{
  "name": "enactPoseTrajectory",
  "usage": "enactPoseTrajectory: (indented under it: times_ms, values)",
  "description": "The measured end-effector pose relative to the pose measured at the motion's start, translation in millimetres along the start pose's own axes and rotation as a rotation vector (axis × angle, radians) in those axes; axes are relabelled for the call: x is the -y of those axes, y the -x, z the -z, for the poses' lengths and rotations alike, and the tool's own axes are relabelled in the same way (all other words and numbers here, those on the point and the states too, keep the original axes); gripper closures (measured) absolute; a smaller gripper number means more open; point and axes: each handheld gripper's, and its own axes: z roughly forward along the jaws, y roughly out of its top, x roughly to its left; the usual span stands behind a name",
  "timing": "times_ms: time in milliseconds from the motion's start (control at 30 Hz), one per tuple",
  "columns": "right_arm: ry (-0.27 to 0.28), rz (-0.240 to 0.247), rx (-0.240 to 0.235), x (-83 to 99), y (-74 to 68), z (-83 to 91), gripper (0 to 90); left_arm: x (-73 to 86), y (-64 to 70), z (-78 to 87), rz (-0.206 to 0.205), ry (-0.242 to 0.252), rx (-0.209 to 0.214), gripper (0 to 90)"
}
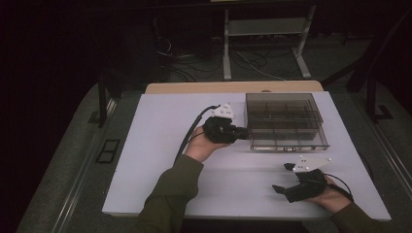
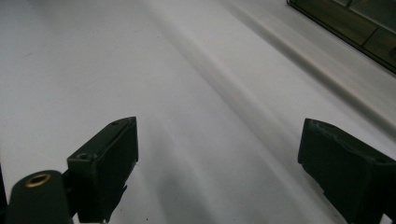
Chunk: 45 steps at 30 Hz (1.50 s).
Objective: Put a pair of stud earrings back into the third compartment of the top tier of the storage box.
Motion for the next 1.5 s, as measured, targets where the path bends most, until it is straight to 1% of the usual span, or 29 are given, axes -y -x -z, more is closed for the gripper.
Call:
enactPoseTrajectory:
  times_ms: [100,167,400,700,967,1067,1100,1333,1367,1500]
  values:
    - [0.001,0.0,0.002,0.2,0.0,0.4,11.6,-7.5,0.3,-6.1,-0.013,0.0,0.014,78.6]
    - [0.002,0.001,0.001,0.1,-0.1,0.6,11.6,-11.5,1.1,-10.0,-0.01,0.003,0.019,78.6]
    - [0.001,0.0,0.001,0.4,-0.4,1.0,11.6,-22.5,2.0,-24.0,-0.026,0.006,0.035,78.6]
    - [0.004,0.001,-0.002,0.2,-0.5,1.0,11.6,-39.4,1.1,-47.3,-0.046,0.001,0.067,78.5]
    - [0.006,-0.003,-0.003,0.5,-0.1,1.7,11.6,-53.5,-0.6,-66.6,-0.058,-0.001,0.086,78.5]
    - [0.006,0.0,-0.004,0.5,-0.4,1.8,11.6,-58.6,1.5,-75.4,-0.065,-0.007,0.095,78.6]
    - [0.006,0.001,-0.005,0.5,-0.5,1.9,11.6,-60.6,1.7,-78.0,-0.076,-0.014,0.098,78.6]
    - [0.01,-0.001,-0.008,0.4,-0.3,2.3,11.6,-72.8,7.7,-100.1,-0.09,-0.018,0.122,78.6]
    - [0.01,-0.002,-0.009,0.4,-0.2,2.2,11.6,-74.2,7.8,-102.1,-0.099,-0.025,0.125,78.6]
    - [0.01,0.001,-0.009,0.5,0.0,2.0,11.6,-80.6,10.5,-113.8,-0.104,-0.034,0.134,78.5]
